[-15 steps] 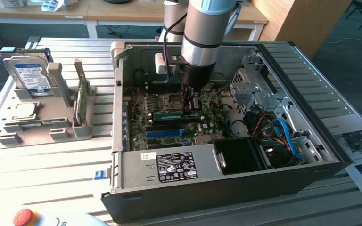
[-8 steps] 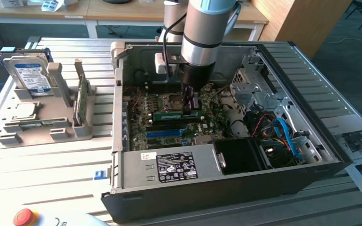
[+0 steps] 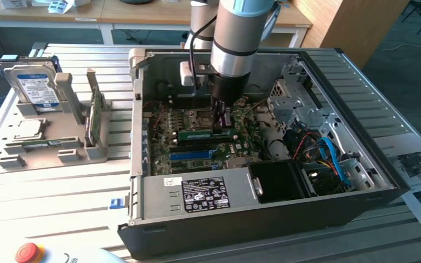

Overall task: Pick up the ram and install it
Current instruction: 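Insert the ram into the slot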

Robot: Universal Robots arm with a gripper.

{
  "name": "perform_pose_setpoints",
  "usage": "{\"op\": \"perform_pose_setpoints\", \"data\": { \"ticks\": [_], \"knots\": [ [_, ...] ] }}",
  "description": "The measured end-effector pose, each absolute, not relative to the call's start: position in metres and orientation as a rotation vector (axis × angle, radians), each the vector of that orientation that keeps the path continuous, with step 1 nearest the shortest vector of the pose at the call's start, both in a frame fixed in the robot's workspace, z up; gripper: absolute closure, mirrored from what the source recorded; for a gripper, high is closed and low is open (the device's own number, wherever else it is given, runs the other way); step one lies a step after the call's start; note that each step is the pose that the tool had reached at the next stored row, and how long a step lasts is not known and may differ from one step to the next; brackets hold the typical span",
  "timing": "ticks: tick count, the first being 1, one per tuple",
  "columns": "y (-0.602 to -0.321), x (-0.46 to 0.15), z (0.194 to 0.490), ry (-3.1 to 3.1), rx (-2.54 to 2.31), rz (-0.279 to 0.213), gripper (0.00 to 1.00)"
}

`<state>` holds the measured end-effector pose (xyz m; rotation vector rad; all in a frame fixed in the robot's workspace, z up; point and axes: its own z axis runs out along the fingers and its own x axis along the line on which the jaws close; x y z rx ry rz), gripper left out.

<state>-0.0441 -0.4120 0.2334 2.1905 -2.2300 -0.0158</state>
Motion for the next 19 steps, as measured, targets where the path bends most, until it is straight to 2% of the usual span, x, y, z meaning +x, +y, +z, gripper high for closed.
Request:
{"op": "perform_pose_setpoints", "data": {
  "ticks": [19],
  "knots": [
    [-0.4114,-0.0447,0.2294,-2.230,2.190,-0.016,0.88]
  ]
}}
